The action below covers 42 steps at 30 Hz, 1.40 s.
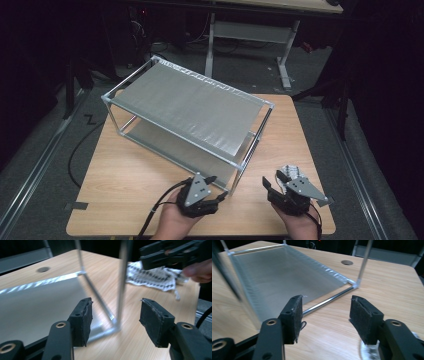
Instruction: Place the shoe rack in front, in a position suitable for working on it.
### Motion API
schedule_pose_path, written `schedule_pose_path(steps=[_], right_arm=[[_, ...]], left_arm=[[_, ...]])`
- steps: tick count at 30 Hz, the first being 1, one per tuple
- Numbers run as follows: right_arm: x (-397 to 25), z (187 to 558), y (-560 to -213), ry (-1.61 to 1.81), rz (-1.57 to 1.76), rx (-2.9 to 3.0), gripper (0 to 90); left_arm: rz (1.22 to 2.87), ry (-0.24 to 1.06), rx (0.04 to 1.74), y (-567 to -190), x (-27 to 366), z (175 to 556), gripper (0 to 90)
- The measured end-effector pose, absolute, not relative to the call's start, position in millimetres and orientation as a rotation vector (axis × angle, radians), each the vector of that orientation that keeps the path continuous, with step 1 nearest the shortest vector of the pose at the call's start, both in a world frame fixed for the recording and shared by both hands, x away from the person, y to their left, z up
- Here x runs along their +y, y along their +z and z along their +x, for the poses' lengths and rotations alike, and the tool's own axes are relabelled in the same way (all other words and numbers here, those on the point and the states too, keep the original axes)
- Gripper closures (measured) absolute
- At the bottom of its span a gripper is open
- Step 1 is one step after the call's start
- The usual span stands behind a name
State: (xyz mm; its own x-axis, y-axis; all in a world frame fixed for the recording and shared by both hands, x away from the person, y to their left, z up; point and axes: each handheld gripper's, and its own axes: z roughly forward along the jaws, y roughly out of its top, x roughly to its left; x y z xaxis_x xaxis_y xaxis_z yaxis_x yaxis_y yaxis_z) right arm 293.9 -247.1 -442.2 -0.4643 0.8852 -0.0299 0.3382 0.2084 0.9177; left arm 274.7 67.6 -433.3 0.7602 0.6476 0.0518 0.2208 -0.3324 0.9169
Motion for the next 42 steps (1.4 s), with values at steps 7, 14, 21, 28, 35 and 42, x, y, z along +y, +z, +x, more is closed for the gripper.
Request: schedule_pose_path(steps=[7, 14, 21, 28, 35, 42], right_arm=[[-221, 284, -447, 1.260, 1.097, 1.981, 39.1], [-192, 281, -449, 1.294, 1.024, 2.042, 38.8], [-168, 289, -452, 1.316, 0.967, 2.092, 49.3], [-159, 294, -453, 1.303, 0.926, 2.100, 66.6], [-166, 294, -452, 1.288, 0.927, 2.095, 79.8], [-190, 285, -451, 1.254, 0.960, 2.066, 79.6]], left_arm=[[1.868, 0.590, 0.795, -445, 123, 283, 41.6], [1.828, 0.614, 0.899, -450, 147, 286, 42.5], [1.836, 0.639, 0.936, -451, 156, 274, 42.9], [1.780, 0.644, 1.005, -448, 172, 270, 42.4], [1.771, 0.661, 1.012, -443, 176, 275, 43.6], [1.766, 0.716, 0.994, -434, 183, 287, 45.2]])
